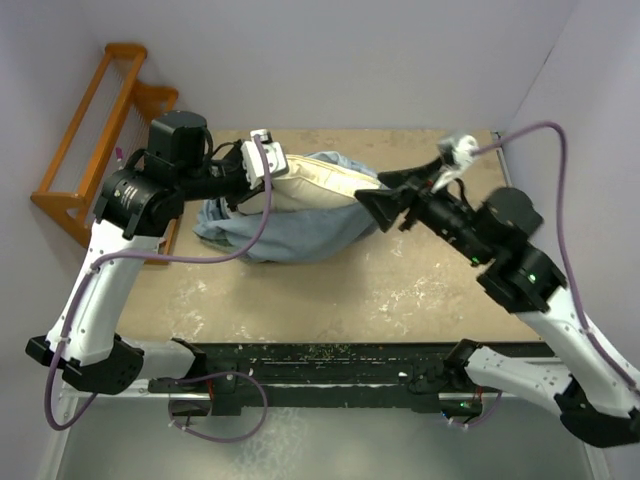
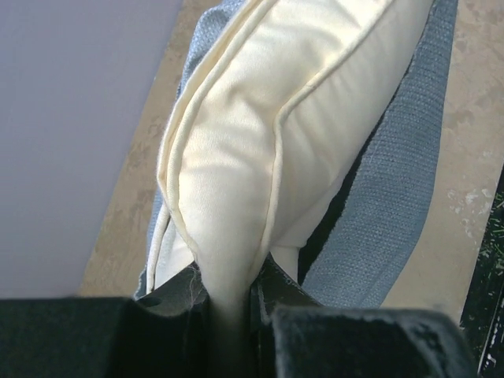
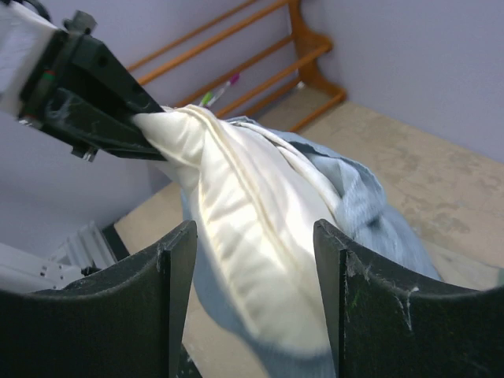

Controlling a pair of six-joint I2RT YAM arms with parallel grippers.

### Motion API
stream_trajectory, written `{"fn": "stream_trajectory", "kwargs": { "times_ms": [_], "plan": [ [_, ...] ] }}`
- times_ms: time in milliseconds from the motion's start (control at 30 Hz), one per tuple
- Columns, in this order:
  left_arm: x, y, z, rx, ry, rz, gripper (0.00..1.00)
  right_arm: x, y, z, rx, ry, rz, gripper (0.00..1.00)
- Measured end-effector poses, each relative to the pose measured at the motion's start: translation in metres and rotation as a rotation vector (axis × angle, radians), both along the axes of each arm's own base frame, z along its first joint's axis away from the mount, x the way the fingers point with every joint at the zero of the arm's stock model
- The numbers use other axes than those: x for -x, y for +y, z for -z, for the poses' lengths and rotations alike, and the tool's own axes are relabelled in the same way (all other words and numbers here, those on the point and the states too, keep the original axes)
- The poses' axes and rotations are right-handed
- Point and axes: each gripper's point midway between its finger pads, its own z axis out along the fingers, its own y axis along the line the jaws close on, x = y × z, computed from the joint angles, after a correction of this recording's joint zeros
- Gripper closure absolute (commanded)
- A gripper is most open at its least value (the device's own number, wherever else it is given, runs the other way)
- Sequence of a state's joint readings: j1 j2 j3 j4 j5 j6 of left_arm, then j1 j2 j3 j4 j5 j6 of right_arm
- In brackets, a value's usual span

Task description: Remove the pillowcase from the pillow

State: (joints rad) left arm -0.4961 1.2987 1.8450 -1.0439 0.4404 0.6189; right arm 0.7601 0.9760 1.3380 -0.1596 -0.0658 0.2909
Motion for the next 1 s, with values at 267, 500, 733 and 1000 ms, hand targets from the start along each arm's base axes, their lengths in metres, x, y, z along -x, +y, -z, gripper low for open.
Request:
{"fn": "stream_trajectory", "kwargs": {
  "times_ms": [267, 500, 733, 1000],
  "plan": [
    [-0.003, 0.006, -0.010, 0.005, -0.001, -0.055, 1.00, 0.022, -0.046, 0.015, -0.072, -0.014, 0.107, 0.35],
    [0.001, 0.009, -0.013, 0.002, 0.001, -0.060, 1.00, -0.007, -0.022, 0.064, 0.041, 0.072, 0.099, 0.54],
    [0.003, 0.022, -0.019, -0.018, -0.006, -0.106, 1.00, -0.034, -0.003, 0.082, 0.074, 0.097, 0.064, 0.81],
    [-0.002, 0.030, -0.025, -0.040, -0.034, -0.153, 1.00, -0.073, -0.045, 0.128, 0.083, 0.190, 0.177, 0.93]
  ]
}}
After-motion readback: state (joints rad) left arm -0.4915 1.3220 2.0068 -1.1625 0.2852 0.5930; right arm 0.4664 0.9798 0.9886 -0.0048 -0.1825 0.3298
